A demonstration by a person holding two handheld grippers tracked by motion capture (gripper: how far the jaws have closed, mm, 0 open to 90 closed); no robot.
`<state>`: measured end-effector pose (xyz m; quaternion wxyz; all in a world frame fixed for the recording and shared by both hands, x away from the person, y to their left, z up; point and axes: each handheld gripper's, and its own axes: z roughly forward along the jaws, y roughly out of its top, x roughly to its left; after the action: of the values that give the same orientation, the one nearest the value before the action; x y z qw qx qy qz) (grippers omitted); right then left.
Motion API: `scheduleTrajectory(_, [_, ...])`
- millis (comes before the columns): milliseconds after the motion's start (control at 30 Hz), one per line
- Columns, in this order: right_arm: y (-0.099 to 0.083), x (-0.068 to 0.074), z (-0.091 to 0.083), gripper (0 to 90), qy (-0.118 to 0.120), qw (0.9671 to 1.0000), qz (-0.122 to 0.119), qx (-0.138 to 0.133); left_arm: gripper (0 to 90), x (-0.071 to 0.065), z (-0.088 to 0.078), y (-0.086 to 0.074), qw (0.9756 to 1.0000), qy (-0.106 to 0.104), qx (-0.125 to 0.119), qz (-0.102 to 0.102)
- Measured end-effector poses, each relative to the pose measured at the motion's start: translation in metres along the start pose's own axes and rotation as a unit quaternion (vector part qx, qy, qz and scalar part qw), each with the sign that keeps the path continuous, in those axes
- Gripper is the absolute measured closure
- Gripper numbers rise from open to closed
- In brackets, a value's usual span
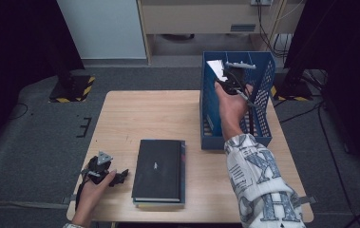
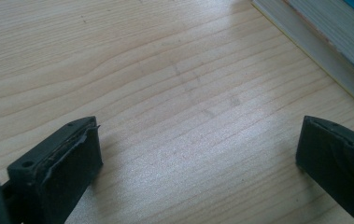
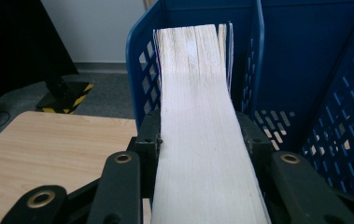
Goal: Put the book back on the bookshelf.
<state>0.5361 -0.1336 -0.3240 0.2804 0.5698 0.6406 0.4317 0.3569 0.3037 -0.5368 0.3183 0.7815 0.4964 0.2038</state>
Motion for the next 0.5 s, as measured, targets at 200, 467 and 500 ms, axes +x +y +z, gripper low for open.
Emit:
scheduleTrajectory(200, [0.002, -0.002, 0.017, 60.5, -0.010, 0.9998, 0.014, 0.004, 0.0, 0.000, 0.000, 0.000, 1.0000, -0.001, 0.001, 0.001])
scheduleTrajectory(467, [-0.001, -0.002, 0.029, 60.5, -0.027, 0.9995, 0.014, 0.007, 0.0, 0.000, 0.000, 0.000, 1.0000, -0.001, 0.001, 0.002])
scheduleTrajectory(500, [-0.001, -0.002, 0.029, 60.4, -0.028, 0.9995, 0.015, 0.006, 0.0, 0.000, 0.000, 0.000, 1.0000, -0.001, 0.001, 0.002])
